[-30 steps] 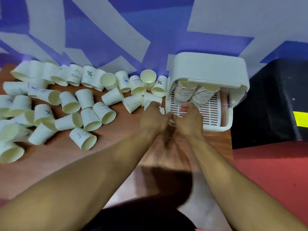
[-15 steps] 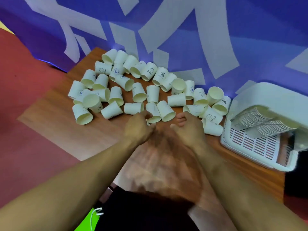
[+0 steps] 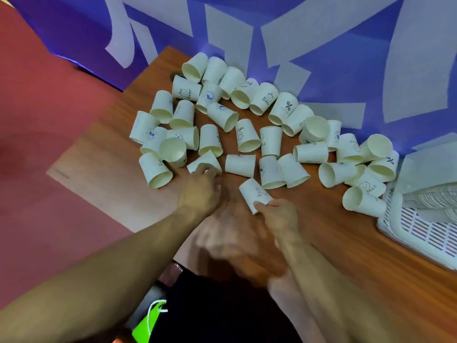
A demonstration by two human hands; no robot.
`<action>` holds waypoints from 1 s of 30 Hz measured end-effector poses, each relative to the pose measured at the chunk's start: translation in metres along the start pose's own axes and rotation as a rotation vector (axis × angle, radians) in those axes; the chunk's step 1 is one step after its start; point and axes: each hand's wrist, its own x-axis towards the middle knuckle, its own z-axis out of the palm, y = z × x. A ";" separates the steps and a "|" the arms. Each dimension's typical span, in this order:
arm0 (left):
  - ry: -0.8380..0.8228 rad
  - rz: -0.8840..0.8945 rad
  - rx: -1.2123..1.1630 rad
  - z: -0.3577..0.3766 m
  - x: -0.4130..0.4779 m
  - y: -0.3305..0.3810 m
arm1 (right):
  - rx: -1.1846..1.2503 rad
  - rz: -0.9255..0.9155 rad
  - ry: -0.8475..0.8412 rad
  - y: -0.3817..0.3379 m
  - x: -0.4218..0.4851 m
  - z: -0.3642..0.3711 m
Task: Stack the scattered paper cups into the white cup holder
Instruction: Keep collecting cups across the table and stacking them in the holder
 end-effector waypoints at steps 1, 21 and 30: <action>-0.017 0.078 0.075 -0.004 0.007 -0.005 | 0.040 0.023 0.020 -0.001 0.003 0.005; -0.278 0.419 0.514 -0.014 0.077 -0.020 | 0.431 0.296 0.147 0.016 0.008 0.023; -0.133 0.381 0.897 -0.022 0.054 0.032 | 0.345 0.112 0.187 0.030 -0.002 -0.021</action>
